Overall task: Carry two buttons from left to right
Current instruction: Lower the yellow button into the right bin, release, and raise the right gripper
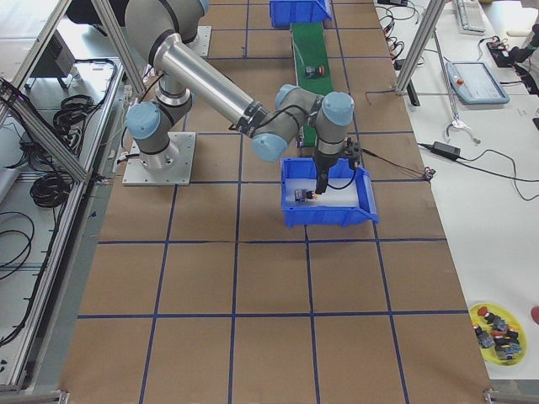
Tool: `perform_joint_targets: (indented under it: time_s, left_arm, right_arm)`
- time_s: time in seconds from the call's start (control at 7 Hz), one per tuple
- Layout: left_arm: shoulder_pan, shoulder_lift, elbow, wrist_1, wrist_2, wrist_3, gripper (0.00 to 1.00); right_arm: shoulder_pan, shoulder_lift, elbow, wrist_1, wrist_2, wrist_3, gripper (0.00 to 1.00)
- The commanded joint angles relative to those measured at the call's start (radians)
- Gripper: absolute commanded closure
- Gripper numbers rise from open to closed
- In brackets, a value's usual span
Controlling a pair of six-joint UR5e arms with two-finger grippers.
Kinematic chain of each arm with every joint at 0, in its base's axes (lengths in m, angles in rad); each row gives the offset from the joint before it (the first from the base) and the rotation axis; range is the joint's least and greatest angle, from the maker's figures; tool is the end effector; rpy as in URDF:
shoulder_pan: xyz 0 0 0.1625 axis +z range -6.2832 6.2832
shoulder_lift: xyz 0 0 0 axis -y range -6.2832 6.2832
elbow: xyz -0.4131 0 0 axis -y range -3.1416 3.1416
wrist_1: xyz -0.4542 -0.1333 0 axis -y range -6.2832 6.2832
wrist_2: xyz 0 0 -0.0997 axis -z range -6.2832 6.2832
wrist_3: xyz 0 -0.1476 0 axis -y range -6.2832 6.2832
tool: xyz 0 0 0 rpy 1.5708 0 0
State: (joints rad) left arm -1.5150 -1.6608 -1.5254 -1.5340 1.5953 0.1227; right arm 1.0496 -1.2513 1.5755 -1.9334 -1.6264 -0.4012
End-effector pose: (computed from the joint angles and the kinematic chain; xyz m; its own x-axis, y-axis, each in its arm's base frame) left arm -0.0966 -0.5957 0.4053 -0.9975 0.0671 -0.0234 0.0668 0.9977 0.0107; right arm -0.2229 -0.6395 0.2666 -0.9905 0.1210 0.0661 0.1203 0.9926 -0.0137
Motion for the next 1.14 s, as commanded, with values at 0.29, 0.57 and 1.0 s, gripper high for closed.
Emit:
perform_joint_targets:
  time_s: [0.29,0.57,1.0]
  left_arm:
    - [-0.001,-0.002,0.004,-0.002,-0.002,0.0,0.0]
    - [0.001,-0.002,0.002,-0.002,-0.002,0.0,0.0]
    - [0.001,0.0,0.001,-0.002,-0.003,0.0,0.0]
  right_arm:
    - [0.293,-0.026,-0.203,0.229,-0.001,0.222,0.01]
    - [0.458,-0.027,-0.215,0.229,0.006,0.411,0.01]
    - [0.55,-0.014,-0.215,0.212,0.008,0.472,0.01]
